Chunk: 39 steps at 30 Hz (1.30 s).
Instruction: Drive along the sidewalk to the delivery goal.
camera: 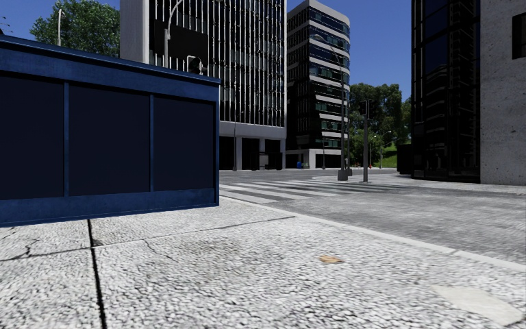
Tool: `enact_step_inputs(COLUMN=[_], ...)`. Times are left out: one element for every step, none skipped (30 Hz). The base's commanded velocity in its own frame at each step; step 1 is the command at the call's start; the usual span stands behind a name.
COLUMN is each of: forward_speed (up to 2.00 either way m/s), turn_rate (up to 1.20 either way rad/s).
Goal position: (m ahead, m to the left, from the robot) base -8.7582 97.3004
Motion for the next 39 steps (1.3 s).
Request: enact_step_inputs(forward_speed=[0.00, 0.00, 0.00, 0.00, 0.00, 0.00, 0.00, 0.00, 0.00, 0.00, 0.00, 0.00, 0.00, 0.00, 0.00, 0.00, 0.00, 0.00, 0.00, 0.00, 0.00, 0.00, 0.00, 0.00, 0.00, 0.00, 0.00, 0.00, 0.00, 0.00, 0.00, 0.12, 0.31, 0.31, 0.48, 0.58, 0.62, 0.66, 0.66], turn_rate=[0.00, 0.00, 0.00, 0.00, 0.00, 0.00, 0.00, 0.00, 0.00, 0.00, 0.00, 0.00, 0.00, 0.00, 0.00, 0.00, 0.00, 0.00, 0.00, 0.00, 0.00, 0.00, 0.00, 0.00, 0.00, 0.00, 0.00, 0.00, 0.00, 0.00, 0.12, 0.18, 0.20, 0.20, 0.33, 0.41, 0.44, 0.50, 0.50])
